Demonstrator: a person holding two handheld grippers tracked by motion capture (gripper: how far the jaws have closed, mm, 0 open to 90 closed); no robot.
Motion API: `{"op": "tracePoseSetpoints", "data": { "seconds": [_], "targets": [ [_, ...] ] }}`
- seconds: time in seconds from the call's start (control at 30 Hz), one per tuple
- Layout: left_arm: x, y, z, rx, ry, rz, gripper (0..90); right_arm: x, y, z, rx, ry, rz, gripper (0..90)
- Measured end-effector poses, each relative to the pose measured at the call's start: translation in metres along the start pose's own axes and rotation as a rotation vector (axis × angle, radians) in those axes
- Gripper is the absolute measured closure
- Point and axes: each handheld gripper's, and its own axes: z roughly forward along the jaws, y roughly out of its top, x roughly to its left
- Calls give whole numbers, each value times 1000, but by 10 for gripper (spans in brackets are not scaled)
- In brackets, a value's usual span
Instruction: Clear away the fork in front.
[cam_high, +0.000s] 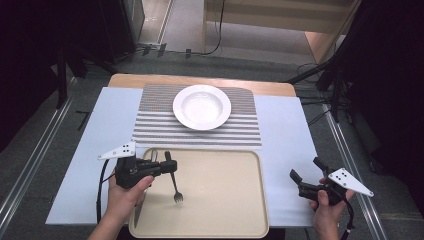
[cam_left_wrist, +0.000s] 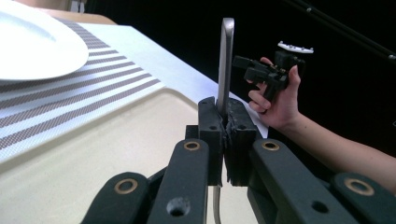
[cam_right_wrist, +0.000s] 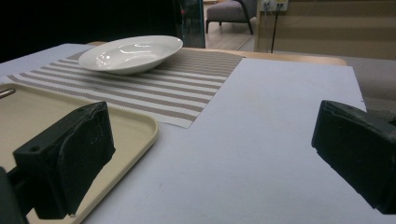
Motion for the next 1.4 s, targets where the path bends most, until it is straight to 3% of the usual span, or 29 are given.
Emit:
{"op": "tracePoseSetpoints", "data": {
  "seconds": [0.17, 0.23, 0.33, 0.43, 0.47, 0.5, 0.83, 1.03, 1.2, 1.4],
  "targets": [
    [5, -1, -2, -8, 3, -31, 867, 0, 0, 1, 8, -3, 4, 0],
    [10, -2, -2, -22, 19, -70, 866, 0, -1, 2, 12, -8, 3, 0],
    [15, -3, -2, -25, 51, -85, 859, -1, -2, 4, 18, -11, 8, 0],
    [16, -3, -2, -20, 122, -73, 840, 0, -2, 4, 21, -12, 8, 0],
    [16, -3, -2, -20, 122, -73, 832, 0, -3, 5, 23, -13, 9, 0],
    [19, -4, -2, -19, 167, -62, 824, 0, -3, 5, 27, -12, 10, 0],
    [30, -11, 0, -1, 298, -58, 759, -2, -4, 7, 30, -14, 14, 0],
    [32, -14, 4, 14, 325, -53, 727, -3, -5, 7, 28, -15, 22, 0],
    [33, -17, 9, 45, 373, -44, 704, -4, -5, 7, 27, -15, 26, 0],
    [36, -20, 11, 60, 382, -62, 695, -4, -5, 6, 25, -16, 30, 0]
  ]
}}
